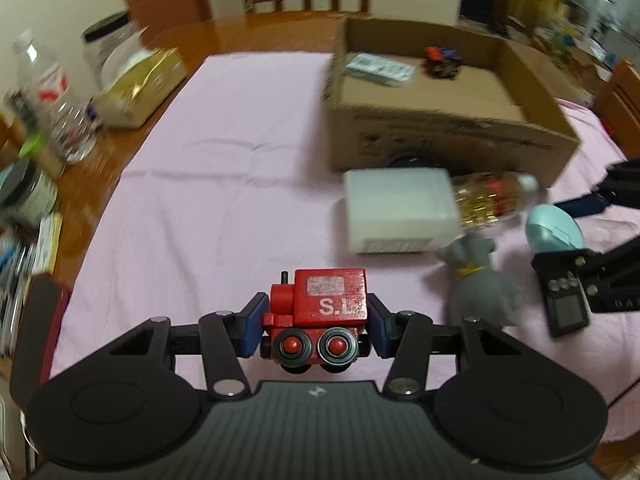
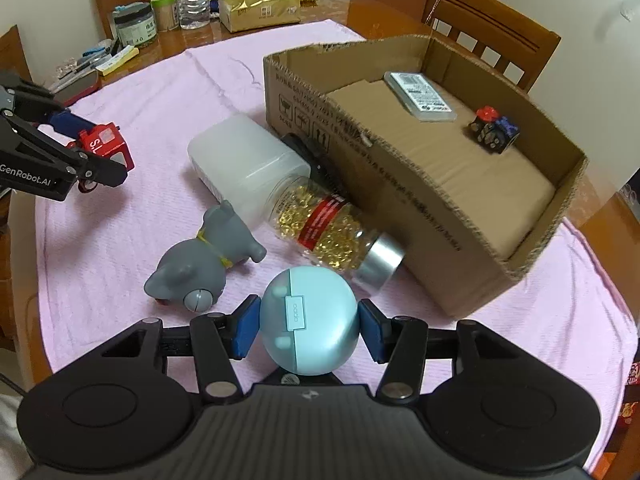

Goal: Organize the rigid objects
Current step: 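Carry the train into the box and open left tool while right tool carries the case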

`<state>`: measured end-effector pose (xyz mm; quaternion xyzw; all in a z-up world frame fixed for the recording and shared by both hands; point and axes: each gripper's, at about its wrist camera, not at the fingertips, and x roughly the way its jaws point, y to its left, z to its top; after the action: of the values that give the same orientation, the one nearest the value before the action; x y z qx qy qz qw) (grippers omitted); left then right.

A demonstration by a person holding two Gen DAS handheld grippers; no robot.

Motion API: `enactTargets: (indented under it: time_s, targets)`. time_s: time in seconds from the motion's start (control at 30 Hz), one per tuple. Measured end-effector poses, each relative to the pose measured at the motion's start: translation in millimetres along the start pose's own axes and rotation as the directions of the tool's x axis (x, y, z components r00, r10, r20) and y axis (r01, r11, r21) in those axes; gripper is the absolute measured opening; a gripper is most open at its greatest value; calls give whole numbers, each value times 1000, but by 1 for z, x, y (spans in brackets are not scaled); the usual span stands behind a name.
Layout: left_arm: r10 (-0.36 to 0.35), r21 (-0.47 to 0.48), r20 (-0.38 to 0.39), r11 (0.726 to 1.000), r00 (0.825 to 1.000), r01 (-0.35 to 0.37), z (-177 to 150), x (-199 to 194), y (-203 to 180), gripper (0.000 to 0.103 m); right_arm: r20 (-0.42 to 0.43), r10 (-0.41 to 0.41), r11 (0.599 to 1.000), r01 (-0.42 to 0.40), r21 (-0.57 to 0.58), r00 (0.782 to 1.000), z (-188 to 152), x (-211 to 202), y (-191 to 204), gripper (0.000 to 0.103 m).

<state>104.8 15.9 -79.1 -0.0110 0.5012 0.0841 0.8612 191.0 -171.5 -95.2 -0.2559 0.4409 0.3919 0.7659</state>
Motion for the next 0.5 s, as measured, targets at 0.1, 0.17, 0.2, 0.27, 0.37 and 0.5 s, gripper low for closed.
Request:
enactTargets:
  time_s: [0.1,0.17,0.2,0.27,0.37,0.5]
  targets:
    - [-30,42,15,999,999,30,8,-10,-5,50,13,0,1000,0,-5,1000,5,-14,-3,58]
    - [-51,67,24,997,998,49,14,-16,-7,50,27,-4,1000,5,-7,1000,9,-24,-5,58]
    - [-64,82,29,995,998,61,19,-18,-8,50,35,-7,1000,7,-7,999,11,-29,-6,58]
    - [-85,104,37,991,996,80,26,-23,-11,50,48,-7,1000,7,0,999,17,-37,-10,58]
    - [-113,154,56,983,992,103,39,-28,-17,50,68,-17,1000,16,13,998,25,-46,-15,58]
    - [-145,227,96,967,985,120,63,-32,-24,50,94,-51,998,47,41,994,36,-52,-24,58]
